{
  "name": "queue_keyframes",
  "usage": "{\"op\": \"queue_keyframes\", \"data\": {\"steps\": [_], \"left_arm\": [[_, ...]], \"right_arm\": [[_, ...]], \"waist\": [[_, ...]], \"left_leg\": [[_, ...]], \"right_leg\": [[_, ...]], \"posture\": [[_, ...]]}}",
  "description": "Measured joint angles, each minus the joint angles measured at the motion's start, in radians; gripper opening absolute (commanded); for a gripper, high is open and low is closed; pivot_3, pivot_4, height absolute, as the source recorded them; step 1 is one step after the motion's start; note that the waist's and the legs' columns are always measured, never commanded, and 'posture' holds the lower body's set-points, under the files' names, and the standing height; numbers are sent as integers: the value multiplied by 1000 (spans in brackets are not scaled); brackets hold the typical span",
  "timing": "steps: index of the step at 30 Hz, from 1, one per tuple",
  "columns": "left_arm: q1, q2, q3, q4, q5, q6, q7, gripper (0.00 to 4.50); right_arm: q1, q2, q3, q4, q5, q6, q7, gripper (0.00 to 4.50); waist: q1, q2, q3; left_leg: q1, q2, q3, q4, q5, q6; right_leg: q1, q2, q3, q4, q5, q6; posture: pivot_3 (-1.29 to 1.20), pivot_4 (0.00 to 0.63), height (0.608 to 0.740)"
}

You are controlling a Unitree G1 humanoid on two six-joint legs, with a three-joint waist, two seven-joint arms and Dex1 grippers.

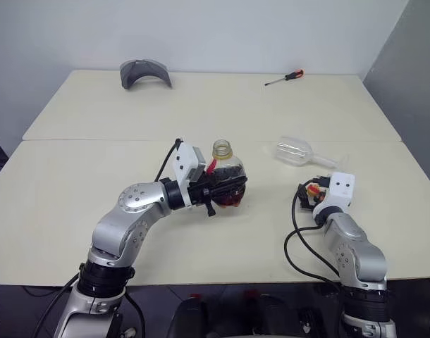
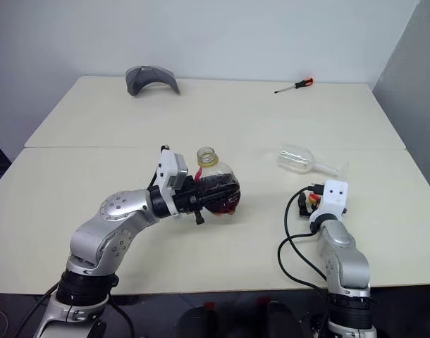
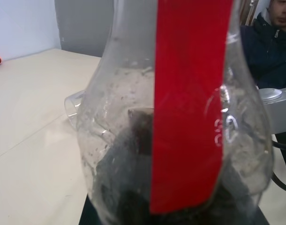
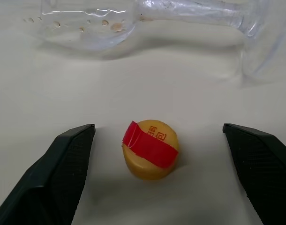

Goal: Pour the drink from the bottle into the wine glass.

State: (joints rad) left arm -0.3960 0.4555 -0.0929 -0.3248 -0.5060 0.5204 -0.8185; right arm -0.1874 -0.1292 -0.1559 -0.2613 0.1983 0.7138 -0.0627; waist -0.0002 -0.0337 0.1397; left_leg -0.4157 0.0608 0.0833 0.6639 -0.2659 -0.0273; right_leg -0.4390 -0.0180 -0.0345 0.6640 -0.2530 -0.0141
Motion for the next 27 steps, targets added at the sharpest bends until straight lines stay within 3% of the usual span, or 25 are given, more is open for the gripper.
{"op": "queue_keyframes", "data": {"steps": [4, 10, 13, 18, 27], "left_arm": [[7, 0, 0, -1, 0, 0, 2, 1007], [21, -1, 28, 3, 6, 10, 72, 1007], [9, -20, 55, 56, 58, 4, 164, 1007], [-92, -65, 122, 181, 131, -10, 322, 1007], [-194, -65, 209, 395, 232, -112, 479, 1007]], "right_arm": [[6, -40, -1, -104, 27, 65, 43, 4472], [23, -188, -9, -283, 146, 150, 222, 4472], [48, -310, 27, -314, 244, 131, 441, 4472], [-59, -299, 65, -305, 376, 70, 625, 4472], [-331, -166, 193, -167, 374, -39, 653, 4472]], "waist": [[-1, 0, 0], [0, 0, 0], [0, 0, 0], [0, 0, 0], [-1, 0, 0]], "left_leg": [[0, 0, 0, 0, 0, 0], [0, 0, -1, 0, -2, 3], [0, -1, -2, 1, -5, 8], [1, -1, -3, 2, -6, 10], [0, 0, -1, 3, -3, 5]], "right_leg": [[0, 0, 0, 0, 0, 0], [0, 0, 0, -1, 0, 0], [1, 1, 0, -1, 0, 0], [1, 1, 0, -1, 0, 0], [1, 0, -1, 1, 0, 0]], "posture": [[0, 150, 740], [0, 150, 740], [0, 150, 740], [0, 150, 740], [0, 150, 740]]}}
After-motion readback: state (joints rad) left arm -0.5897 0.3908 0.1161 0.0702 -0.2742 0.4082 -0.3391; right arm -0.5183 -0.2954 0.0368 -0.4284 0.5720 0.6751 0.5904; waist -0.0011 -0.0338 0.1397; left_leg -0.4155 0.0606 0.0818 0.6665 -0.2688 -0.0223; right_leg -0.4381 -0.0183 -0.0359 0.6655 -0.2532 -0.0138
